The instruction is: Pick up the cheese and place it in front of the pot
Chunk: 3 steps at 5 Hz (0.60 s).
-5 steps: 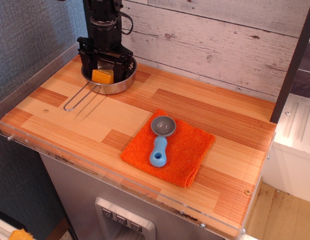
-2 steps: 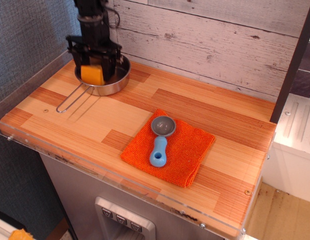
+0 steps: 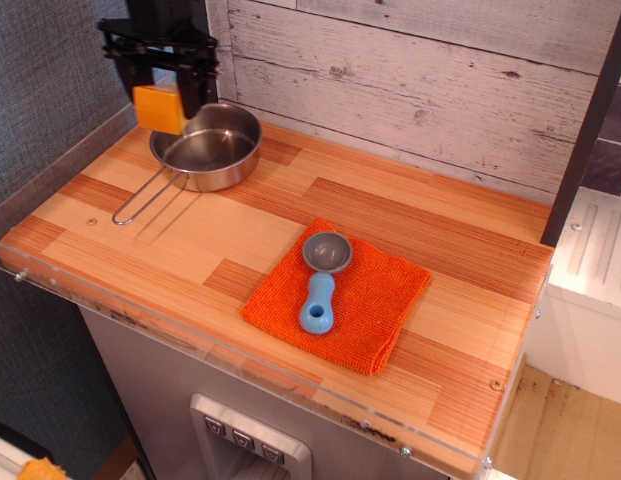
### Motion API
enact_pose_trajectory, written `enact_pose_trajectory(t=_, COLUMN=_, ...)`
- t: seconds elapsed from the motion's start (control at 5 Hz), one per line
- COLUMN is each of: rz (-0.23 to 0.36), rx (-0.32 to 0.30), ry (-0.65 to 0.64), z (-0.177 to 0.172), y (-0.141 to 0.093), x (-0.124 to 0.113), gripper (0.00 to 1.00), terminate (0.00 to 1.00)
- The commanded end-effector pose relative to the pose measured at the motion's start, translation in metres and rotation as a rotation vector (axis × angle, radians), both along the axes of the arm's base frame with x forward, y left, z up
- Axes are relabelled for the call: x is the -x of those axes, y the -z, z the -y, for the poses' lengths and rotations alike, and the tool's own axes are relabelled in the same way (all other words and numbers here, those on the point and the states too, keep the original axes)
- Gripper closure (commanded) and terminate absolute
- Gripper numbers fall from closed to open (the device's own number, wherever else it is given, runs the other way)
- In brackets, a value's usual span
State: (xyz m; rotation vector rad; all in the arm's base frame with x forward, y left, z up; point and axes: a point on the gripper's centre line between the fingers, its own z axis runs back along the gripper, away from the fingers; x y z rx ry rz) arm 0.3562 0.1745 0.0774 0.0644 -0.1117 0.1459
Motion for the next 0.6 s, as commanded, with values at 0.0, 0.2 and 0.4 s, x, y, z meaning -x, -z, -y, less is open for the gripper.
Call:
enact_pose_trajectory(t=0.0, rz=-0.032, rx=-0.038, ry=0.077, z=-0.005, y=-0.007, x=0.041, gripper=1.00, terminate=0.00)
enact_pose_trajectory(t=0.2, rz=-0.053, rx=-0.028, ry=0.062, z=-0.018, y=0.003, x=0.060, gripper=1.00, terminate=0.00)
enact_pose_trajectory(t=0.4, rz=-0.054, rx=-0.032, ry=0.035, z=-0.033, y=0.006, x=0.071, gripper=1.00, terminate=0.00)
